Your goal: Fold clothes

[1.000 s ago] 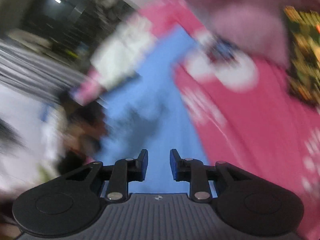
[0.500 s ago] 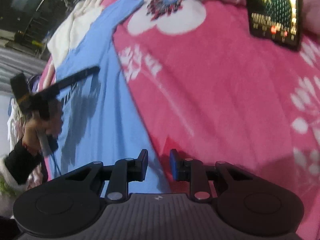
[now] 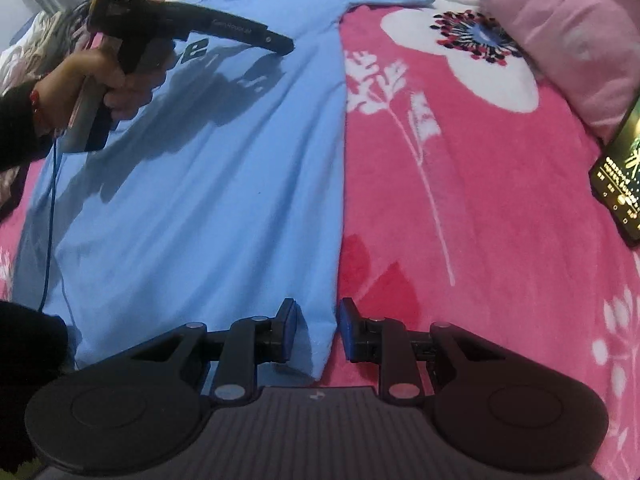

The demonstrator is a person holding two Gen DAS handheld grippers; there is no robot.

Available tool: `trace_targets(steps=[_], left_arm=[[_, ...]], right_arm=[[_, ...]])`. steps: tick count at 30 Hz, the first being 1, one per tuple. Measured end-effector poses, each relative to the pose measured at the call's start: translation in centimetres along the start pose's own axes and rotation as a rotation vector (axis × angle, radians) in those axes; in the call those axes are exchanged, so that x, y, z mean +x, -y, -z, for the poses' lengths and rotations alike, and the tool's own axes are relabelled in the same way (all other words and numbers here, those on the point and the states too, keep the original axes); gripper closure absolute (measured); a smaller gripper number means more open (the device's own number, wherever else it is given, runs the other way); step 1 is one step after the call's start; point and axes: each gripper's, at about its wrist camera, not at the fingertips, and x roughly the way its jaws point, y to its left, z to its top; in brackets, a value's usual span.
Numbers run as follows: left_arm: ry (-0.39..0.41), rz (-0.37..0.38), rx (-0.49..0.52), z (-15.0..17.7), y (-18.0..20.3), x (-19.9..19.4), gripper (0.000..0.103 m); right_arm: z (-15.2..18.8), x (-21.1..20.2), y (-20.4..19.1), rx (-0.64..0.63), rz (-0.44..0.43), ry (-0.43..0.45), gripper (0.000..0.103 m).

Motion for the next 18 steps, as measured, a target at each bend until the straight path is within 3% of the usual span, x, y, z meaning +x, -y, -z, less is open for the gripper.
trace_targets(steps=[2,5,11,18], left_arm=[[0.000,-0.001,0.000,0.0,0.0,0.0,0.057],[0.000,-0.003,-0.005,-0.1,-0.1,0.0,0.057],[0.004,-0.016,-0.023,-0.3,-0.5,-0.1,0.057],[0.012,-0.042,0.001,-0.3,-0.5,0.1,0.057]], right_arm=[[0.1,-0.2,-0.1,-0.011,0.016,0.005,0.079],[0.3,-0.5,-0.4,-0.027,0.041,0.012,0.100],[1.0,-3.0,0.3,0.004,0.123,0.051,0.101],[1.9,-0.9,1.1,0.036,0.209,-0.018,0.101]])
